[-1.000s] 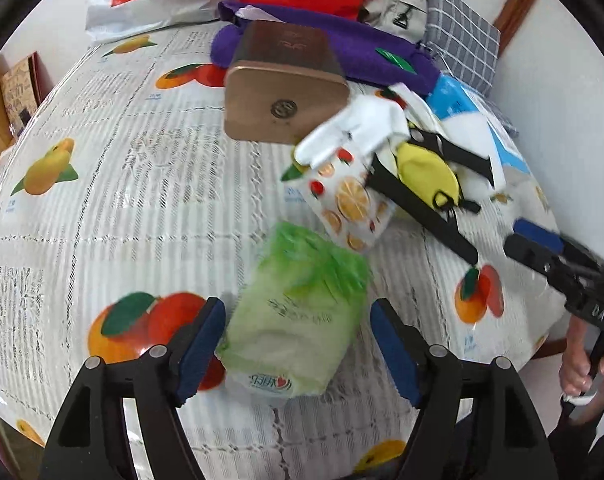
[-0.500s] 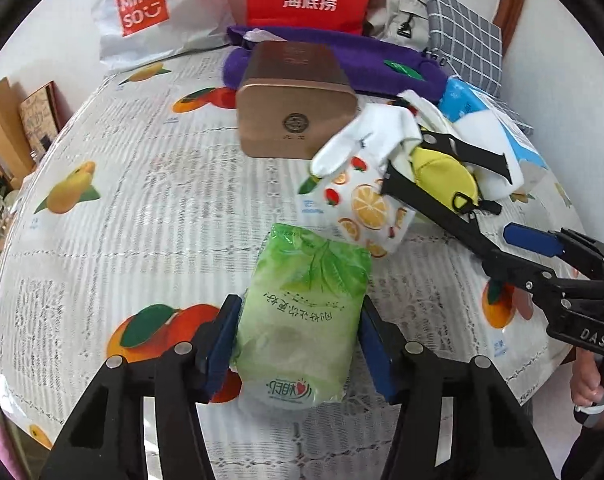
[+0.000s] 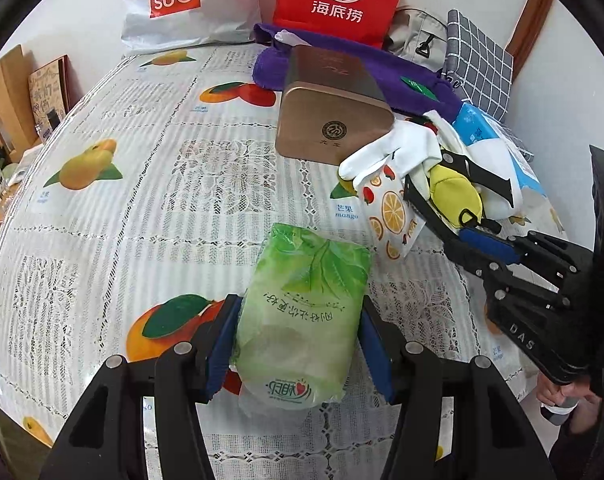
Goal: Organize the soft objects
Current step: 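Grasp the black watch strap with the right tool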
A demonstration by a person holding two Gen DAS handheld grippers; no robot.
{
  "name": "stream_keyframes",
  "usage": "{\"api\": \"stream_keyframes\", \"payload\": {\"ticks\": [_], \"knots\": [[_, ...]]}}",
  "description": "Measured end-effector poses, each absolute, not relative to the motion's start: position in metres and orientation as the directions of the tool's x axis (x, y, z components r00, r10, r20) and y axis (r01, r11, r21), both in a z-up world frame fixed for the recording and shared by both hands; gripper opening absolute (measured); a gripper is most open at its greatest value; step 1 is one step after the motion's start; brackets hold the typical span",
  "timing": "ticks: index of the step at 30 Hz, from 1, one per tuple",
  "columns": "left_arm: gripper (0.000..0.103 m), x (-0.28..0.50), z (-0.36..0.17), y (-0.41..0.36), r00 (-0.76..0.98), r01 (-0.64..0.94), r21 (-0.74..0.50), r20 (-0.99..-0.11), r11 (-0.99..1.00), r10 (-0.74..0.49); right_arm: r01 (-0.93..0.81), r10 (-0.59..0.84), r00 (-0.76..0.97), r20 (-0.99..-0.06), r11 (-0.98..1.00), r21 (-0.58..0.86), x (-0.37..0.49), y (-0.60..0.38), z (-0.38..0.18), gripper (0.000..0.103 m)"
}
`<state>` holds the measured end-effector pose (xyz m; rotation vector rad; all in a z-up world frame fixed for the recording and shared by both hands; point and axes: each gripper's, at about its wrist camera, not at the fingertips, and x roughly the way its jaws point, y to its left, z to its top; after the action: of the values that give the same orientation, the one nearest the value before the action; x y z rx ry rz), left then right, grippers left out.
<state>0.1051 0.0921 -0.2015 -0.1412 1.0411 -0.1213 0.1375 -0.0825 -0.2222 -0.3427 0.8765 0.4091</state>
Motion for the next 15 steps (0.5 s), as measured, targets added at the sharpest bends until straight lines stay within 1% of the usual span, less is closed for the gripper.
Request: {"api": "stream_keyframes", "payload": {"ticks": [1,2,8,10,12,15], "knots": [[0.055,0.105,-0.201,0.092,0.501,0.034,-0.173,-0.849,0.984,-0.167,-0.485,0.218,0.562,-0.798,0.868,-0.104,0.138,-0.083,-0.221,0.008],[0.055,0.105,-0.201,0.092,0.500,0.033,-0.174,-0.850,0.984,-0.167,-0.490,0.229,0.549,-0.804,0.867,-0.087,0.139,-0.084,-0.220,0.000],[0.055,0.103,-0.200,0.093,0.496,0.017,-0.178,-0.853,0.984,-0.163,-0.487,0.343,0.474,-0.811,0.870,0.083,0.134,-0.105,-0.207,0.000],[0.055,0.102,-0.200,0.093,0.495,0.013,-0.174,-0.855,0.985,-0.157,-0.479,0.358,0.464,-0.810,0.871,0.110,0.132,-0.113,-0.205,0.000],[0.055,0.100,-0.200,0.092,0.493,0.011,-0.173,-0.856,0.985,-0.155,-0.472,0.349,0.465,-0.814,0.875,0.105,0.128,-0.117,-0.203,0.000],[0.055,0.099,-0.200,0.091,0.494,0.005,-0.170,-0.856,0.986,-0.150,-0.489,0.366,0.463,-0.807,0.865,0.112,0.124,-0.119,-0.202,0.004]]}}
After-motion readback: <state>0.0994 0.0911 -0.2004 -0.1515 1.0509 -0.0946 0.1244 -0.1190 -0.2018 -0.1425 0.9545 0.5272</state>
